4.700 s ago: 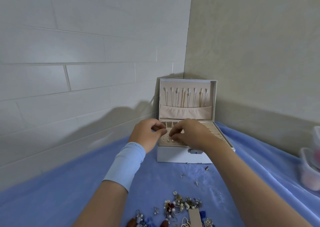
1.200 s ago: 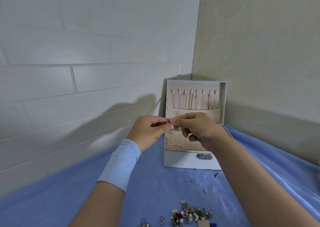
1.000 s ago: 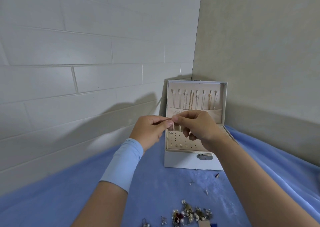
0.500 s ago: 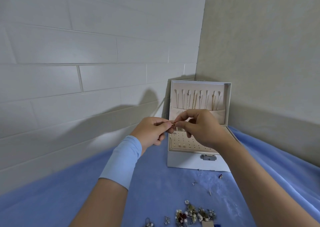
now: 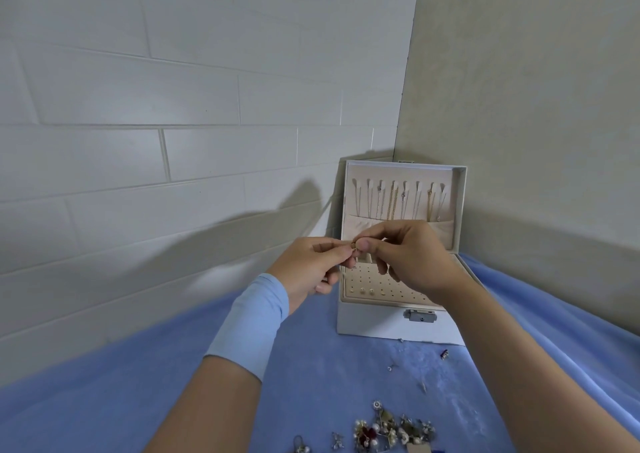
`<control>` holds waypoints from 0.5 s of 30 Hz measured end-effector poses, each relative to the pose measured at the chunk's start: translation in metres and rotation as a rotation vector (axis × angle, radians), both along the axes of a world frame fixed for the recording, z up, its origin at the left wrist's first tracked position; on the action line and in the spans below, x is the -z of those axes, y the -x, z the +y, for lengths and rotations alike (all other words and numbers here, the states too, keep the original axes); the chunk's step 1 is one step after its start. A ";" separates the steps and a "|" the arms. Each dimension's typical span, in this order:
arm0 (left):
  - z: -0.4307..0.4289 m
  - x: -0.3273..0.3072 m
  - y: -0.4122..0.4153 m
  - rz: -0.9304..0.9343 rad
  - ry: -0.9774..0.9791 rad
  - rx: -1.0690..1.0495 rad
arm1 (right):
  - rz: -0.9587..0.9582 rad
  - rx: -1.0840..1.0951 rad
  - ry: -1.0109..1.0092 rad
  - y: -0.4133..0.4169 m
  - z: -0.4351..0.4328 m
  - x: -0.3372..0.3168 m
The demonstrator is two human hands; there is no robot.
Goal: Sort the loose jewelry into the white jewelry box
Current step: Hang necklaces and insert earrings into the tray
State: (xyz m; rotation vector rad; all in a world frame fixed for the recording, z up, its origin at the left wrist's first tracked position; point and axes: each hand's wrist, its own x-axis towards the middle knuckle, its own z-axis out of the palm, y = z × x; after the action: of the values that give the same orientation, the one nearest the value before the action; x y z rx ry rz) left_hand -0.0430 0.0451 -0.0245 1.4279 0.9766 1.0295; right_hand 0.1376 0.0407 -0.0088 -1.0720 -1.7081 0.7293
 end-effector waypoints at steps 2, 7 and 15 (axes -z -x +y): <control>0.002 0.001 0.002 0.163 -0.064 -0.065 | -0.009 0.043 -0.007 0.001 0.004 0.005; 0.013 0.011 0.005 0.529 -0.247 -0.238 | -0.585 0.241 -0.064 -0.001 0.015 0.022; 0.014 0.014 0.001 0.587 -0.242 -0.236 | -0.878 0.240 -0.111 0.005 0.014 0.021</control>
State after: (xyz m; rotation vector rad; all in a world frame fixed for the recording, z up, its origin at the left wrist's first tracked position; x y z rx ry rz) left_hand -0.0444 0.0590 -0.0384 1.9062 1.5095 0.9335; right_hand 0.1322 0.0550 -0.0298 -1.6179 -2.2334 -0.0311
